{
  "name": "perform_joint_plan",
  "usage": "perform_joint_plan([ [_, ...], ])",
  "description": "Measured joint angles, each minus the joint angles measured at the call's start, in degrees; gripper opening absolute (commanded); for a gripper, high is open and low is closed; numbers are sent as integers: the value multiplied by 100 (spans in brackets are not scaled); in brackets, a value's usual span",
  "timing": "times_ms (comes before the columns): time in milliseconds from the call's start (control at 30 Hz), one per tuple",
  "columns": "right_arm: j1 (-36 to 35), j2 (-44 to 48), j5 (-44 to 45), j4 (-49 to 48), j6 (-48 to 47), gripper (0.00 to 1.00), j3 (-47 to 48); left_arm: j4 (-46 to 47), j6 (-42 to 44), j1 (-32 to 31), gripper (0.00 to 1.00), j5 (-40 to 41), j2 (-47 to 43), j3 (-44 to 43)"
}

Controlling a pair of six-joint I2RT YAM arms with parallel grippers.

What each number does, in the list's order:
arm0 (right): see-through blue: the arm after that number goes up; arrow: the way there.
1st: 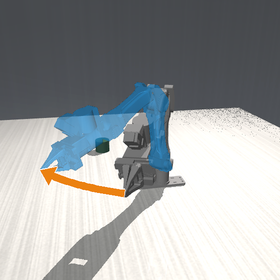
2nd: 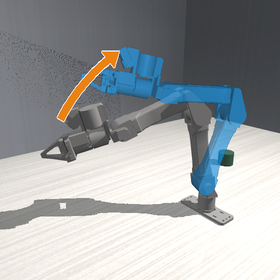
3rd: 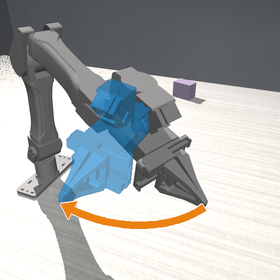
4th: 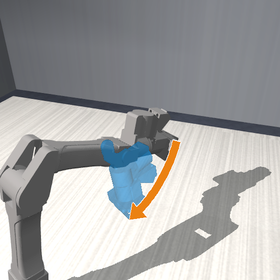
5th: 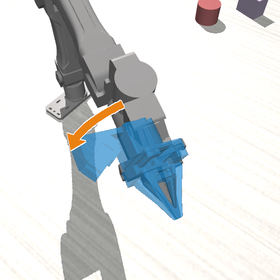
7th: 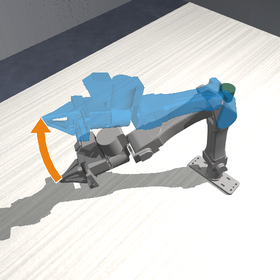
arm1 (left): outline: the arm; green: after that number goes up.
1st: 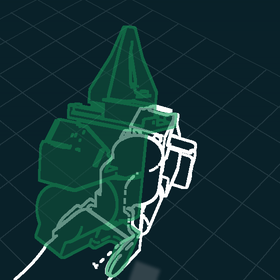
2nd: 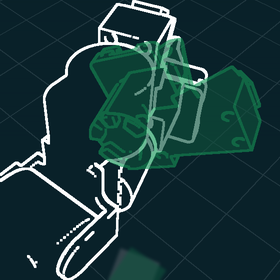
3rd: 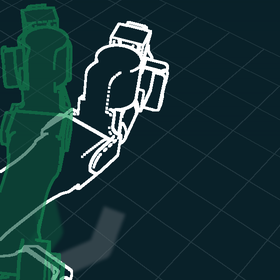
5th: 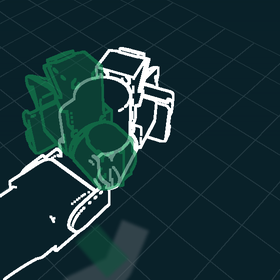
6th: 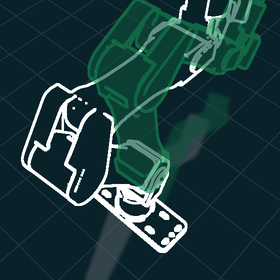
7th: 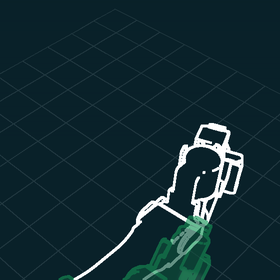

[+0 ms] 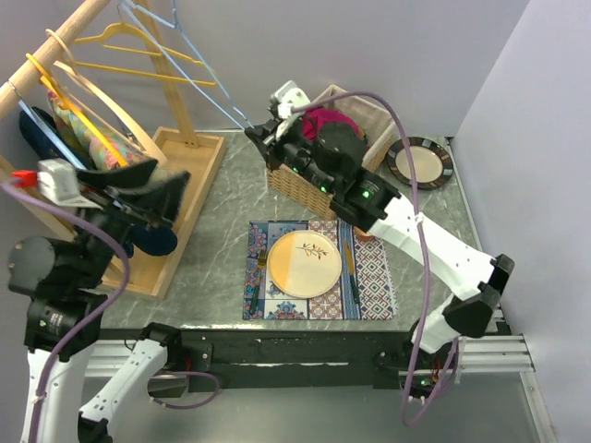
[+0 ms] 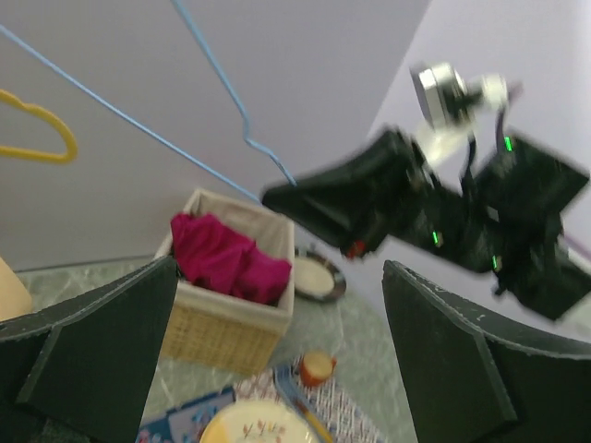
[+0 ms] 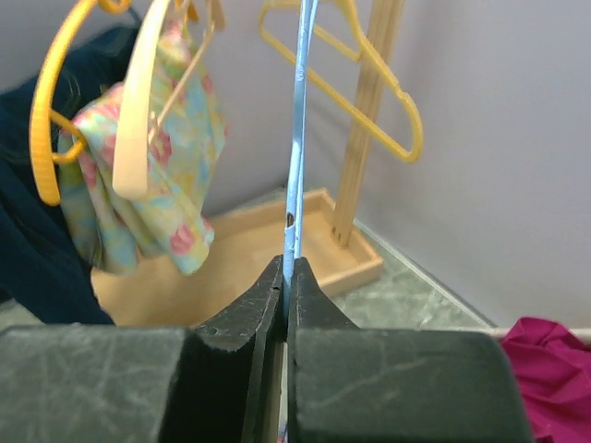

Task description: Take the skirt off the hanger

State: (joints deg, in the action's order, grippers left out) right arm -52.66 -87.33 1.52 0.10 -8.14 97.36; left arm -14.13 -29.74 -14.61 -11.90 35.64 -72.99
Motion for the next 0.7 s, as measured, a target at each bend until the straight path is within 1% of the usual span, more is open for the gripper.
perform_joint_plan([
  [133, 48, -527, -245, 601, 22, 0, 697, -9, 345, -4, 97, -682, -297, 551],
  [233, 48, -955, -369, 962, 22, 0, 1095, -50, 579, -9, 97, -1198, -319, 745],
  [367, 48, -1390, -431, 1349, 20, 0, 1451, -31, 793, -20, 97, -1633, -299, 1060],
  [433, 48, -1631, -444, 1521, 13, 0, 1731, 22, 809, -37, 97, -1720, -404, 1370],
  [533, 48, -1941, -426, 1534, -39, 0, 2081, 48, 835, -46, 97, -1714, -654, 1816],
  [700, 48, -2374, -352, 1405, -92, 0, 2588, 114, 925, -48, 97, -1381, -870, 1915],
])
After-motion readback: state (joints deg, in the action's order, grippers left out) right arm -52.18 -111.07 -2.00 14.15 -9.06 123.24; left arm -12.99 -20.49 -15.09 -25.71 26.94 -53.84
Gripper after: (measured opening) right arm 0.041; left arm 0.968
